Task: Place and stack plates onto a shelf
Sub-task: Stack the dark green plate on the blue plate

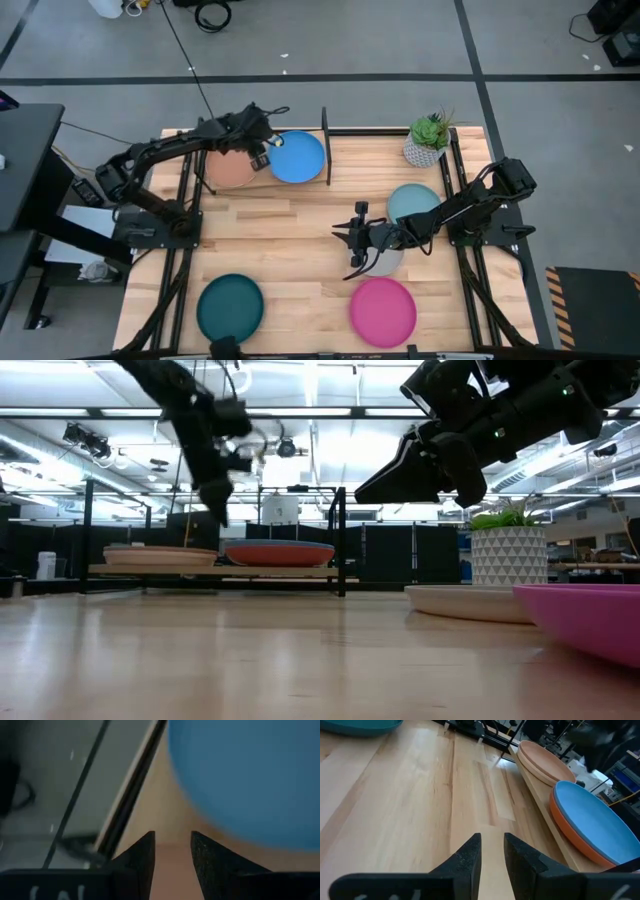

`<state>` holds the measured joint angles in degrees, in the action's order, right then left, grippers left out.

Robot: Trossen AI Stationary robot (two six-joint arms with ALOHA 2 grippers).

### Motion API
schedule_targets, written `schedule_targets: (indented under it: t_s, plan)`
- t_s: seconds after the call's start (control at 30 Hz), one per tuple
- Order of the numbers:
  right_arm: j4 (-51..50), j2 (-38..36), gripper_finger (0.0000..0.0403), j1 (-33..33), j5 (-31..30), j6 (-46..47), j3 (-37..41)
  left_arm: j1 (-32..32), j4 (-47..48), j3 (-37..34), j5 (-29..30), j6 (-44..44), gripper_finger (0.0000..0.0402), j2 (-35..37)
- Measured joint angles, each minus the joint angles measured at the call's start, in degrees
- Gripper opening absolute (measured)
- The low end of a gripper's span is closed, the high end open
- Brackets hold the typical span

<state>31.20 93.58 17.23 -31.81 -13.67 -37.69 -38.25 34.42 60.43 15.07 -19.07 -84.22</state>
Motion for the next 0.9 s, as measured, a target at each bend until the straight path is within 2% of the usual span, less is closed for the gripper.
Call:
schedule_targets:
  t_s: [0.17,0.2,0.63,0.9]
  plan:
    - [-0.75,0.0,0.0089,-0.03,-0.02,0.12,0.0,6.47,1.6,0.98,-18.1,-0.03,0.0133,4.28]
    - [-0.83,0.0,0.0089,-0.02,-0.02,0.24,0.0,8.32,1.84,0.98,-19.86,0.12,0.0133,4.73]
    - [-1.23,0.0,0.0089,0.59,-0.04,1.95,0.0,29.42,6.82,0.95,-20.3,12.77,0.0133,5.21]
    - [-1.25,0.0,0.0089,0.59,-0.04,2.08,-0.02,39.77,8.45,0.85,-26.36,23.9,0.0133,4.55]
